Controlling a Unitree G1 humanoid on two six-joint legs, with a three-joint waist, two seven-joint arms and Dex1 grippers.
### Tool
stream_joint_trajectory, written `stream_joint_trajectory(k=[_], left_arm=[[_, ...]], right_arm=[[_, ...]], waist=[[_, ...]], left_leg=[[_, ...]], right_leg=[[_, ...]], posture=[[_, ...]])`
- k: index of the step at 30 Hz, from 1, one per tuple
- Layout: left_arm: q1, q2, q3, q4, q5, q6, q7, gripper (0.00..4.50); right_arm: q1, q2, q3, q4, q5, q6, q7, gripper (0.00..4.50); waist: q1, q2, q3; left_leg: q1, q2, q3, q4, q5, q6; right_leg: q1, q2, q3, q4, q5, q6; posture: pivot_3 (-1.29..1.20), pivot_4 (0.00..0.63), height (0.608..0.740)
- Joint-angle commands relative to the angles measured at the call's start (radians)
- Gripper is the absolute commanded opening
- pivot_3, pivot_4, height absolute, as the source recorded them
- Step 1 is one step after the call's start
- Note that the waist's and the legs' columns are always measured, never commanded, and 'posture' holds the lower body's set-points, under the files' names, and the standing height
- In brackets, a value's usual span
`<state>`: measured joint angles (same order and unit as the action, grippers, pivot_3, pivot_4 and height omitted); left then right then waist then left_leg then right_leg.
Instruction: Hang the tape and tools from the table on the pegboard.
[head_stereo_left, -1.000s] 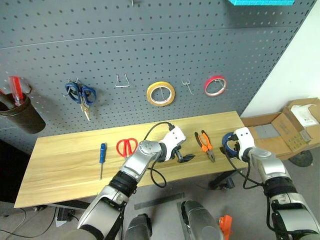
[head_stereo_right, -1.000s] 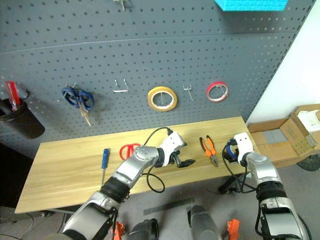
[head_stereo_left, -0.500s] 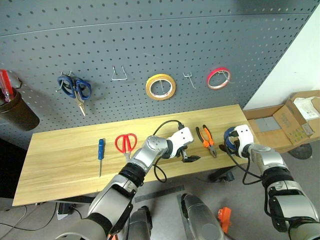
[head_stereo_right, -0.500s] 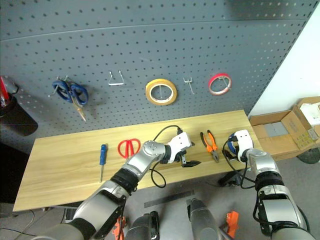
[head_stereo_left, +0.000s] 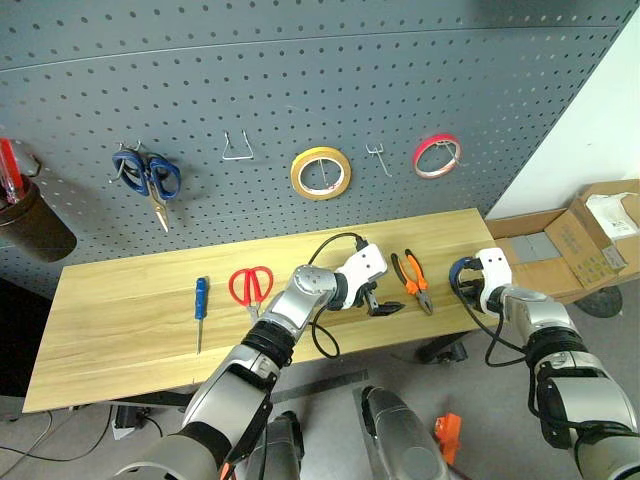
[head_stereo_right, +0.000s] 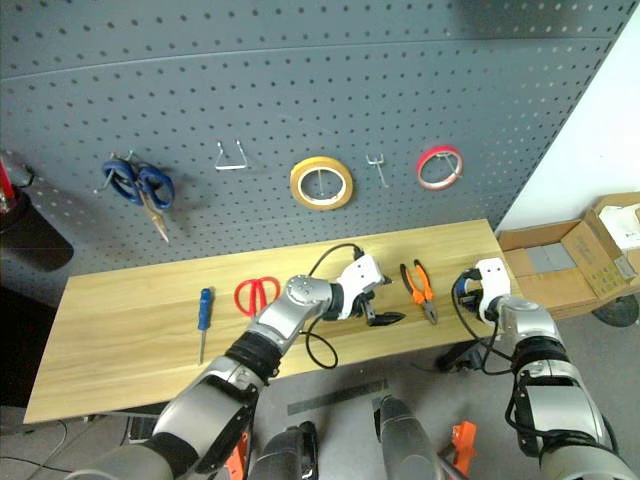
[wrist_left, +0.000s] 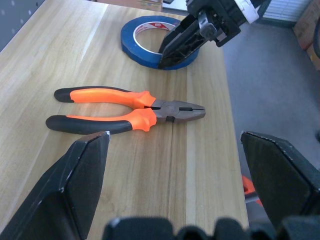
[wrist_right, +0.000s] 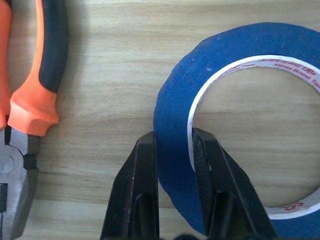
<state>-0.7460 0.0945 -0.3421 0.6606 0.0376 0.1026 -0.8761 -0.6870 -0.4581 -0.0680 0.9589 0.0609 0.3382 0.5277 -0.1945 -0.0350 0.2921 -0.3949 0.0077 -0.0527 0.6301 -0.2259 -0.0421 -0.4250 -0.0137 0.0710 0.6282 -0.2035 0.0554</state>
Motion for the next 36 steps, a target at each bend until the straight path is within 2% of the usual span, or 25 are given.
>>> stream_joint_trajectory(k=[1, 3, 8, 11, 13, 16, 18, 21, 22, 24, 26, 30, 32, 36], left_arm=[[0.010, -0.014, 0.015, -0.049, -0.025, 0.000, -0.013, 4.50], [0.026, -0.014, 0.016, -0.073, -0.026, 0.005, -0.018, 4.50], [0.144, 0.045, 0.035, -0.297, -0.051, 0.089, -0.016, 4.50], [0.267, 0.061, 0.106, -0.520, -0.124, 0.245, 0.046, 4.50], [0.406, 0.085, 0.165, -0.744, -0.170, 0.369, 0.107, 4.50], [0.500, 0.078, 0.235, -0.922, -0.214, 0.487, 0.203, 4.50], [0.523, 0.068, 0.262, -0.978, -0.221, 0.520, 0.261, 4.50], [0.548, 0.059, 0.297, -1.030, -0.224, 0.543, 0.335, 4.50], [0.547, 0.056, 0.313, -1.026, -0.222, 0.541, 0.358, 4.50], [0.542, 0.055, 0.328, -1.018, -0.224, 0.537, 0.387, 4.50], [0.515, 0.062, 0.345, -0.984, -0.225, 0.520, 0.409, 4.50], [0.436, 0.082, 0.359, -0.911, -0.232, 0.485, 0.416, 4.50], [0.419, 0.089, 0.359, -0.894, -0.236, 0.475, 0.415, 4.50], [0.414, 0.098, 0.353, -0.885, -0.239, 0.463, 0.418, 4.50]], right_arm=[[0.020, -0.017, 0.021, -0.055, -0.038, -0.041, -0.035, 0.41], [0.047, -0.025, 0.043, -0.111, -0.062, -0.064, -0.046, 0.41], [0.225, -0.039, 0.070, -0.519, -0.112, -0.056, -0.090, 0.41], [0.353, -0.040, 0.085, -0.817, -0.158, -0.104, -0.128, 0.41], [0.444, -0.012, 0.120, -1.056, -0.200, -0.144, -0.167, 0.41], [0.480, 0.014, 0.187, -1.184, -0.274, -0.226, -0.205, 0.41], [0.469, 0.030, 0.219, -1.178, -0.311, -0.278, -0.229, 0.41], [0.413, 0.057, 0.270, -1.093, -0.357, -0.380, -0.264, 0.41], [0.381, 0.063, 0.284, -1.043, -0.365, -0.424, -0.268, 0.41], [0.345, 0.068, 0.298, -0.979, -0.373, -0.482, -0.274, 0.41], [0.261, 0.082, 0.313, -0.850, -0.369, -0.539, -0.263, 0.41], [0.083, 0.129, 0.303, -0.564, -0.276, -0.585, -0.160, 0.41], [0.036, 0.137, 0.296, -0.467, -0.256, -0.609, -0.131, 0.41], [-0.013, 0.141, 0.293, -0.352, -0.245, -0.665, -0.110, 0.41]], waist=[[0.000, 0.000, 0.000], [0.000, 0.001, -0.001], [-0.002, 0.007, -0.005], [-0.002, 0.010, -0.012], [-0.004, 0.011, -0.022], [-0.008, 0.010, -0.049], [-0.008, 0.007, -0.065], [-0.019, -0.002, -0.097], [-0.030, -0.003, -0.100], [-0.053, 0.000, -0.110], [-0.068, -0.004, -0.124], [-0.088, -0.010, -0.136], [-0.087, -0.008, -0.146], [-0.070, -0.002, -0.155]], left_leg=[[0.000, 0.000, 0.000, 0.000, 0.000, 0.000], [0.000, 0.000, 0.000, 0.000, 0.000, 0.000], [-0.004, 0.000, 0.001, 0.000, 0.000, 0.000], [-0.007, 0.000, 0.002, 0.000, 0.000, -0.001], [-0.007, 0.000, 0.003, 0.001, 0.000, -0.001], [-0.006, 0.002, 0.003, 0.001, 0.000, -0.002], [-0.006, 0.001, 0.002, 0.002, 0.004, -0.007], [-0.003, 0.001, 0.001, 0.008, 0.005, -0.004], [0.001, 0.001, 0.000, 0.012, 0.005, -0.004], [0.003, 0.002, -0.002, 0.013, 0.002, -0.008], [0.001, 0.003, -0.006, 0.011, 0.004, -0.005], [0.003, -0.002, -0.002, 0.014, 0.007, 0.000], [0.004, -0.002, -0.004, 0.013, 0.011, 0.006], [0.006, 0.000, -0.004, 0.004, 0.011, 0.006]], right_leg=[[0.000, 0.000, 0.000, 0.000, 0.000, 0.000], [0.000, 0.000, 0.000, 0.000, 0.000, 0.000], [-0.005, 0.000, 0.001, 0.001, 0.000, 0.001], [-0.012, -0.001, 0.002, 0.004, 0.000, 0.001], [-0.015, -0.001, 0.003, 0.012, 0.000, 0.001], [-0.018, 0.000, 0.003, 0.017, -0.001, 0.000], [-0.017, 0.001, 0.003, 0.016, -0.001, 0.000], [-0.008, 0.001, 0.001, 0.014, 0.001, 0.000], [-0.001, 0.001, -0.001, 0.012, -0.002, -0.005], [0.008, 0.001, -0.003, -0.003, -0.001, -0.005], [0.015, 0.000, -0.008, -0.019, 0.004, -0.003], [0.019, -0.006, -0.006, -0.019, 0.011, 0.002], [0.019, -0.005, -0.006, -0.017, 0.019, 0.002], [0.018, -0.002, -0.006, -0.016, 0.018, 0.003]], posture=[[-0.21, 0.276, 0.740], [-0.22, 0.250, 0.740], [-0.24, 0.194, 0.740], [-0.25, 0.162, 0.740], [-0.26, 0.131, 0.740], [-0.24, 0.101, 0.740], [-0.23, 0.083, 0.740], [-0.20, 0.060, 0.740], [-0.19, 0.051, 0.740], [-0.18, 0.046, 0.740], [-0.16, 0.030, 0.740], [-0.14, 0.024, 0.740], [-0.13, 0.022, 0.740], [-0.11, 0.026, 0.740]])
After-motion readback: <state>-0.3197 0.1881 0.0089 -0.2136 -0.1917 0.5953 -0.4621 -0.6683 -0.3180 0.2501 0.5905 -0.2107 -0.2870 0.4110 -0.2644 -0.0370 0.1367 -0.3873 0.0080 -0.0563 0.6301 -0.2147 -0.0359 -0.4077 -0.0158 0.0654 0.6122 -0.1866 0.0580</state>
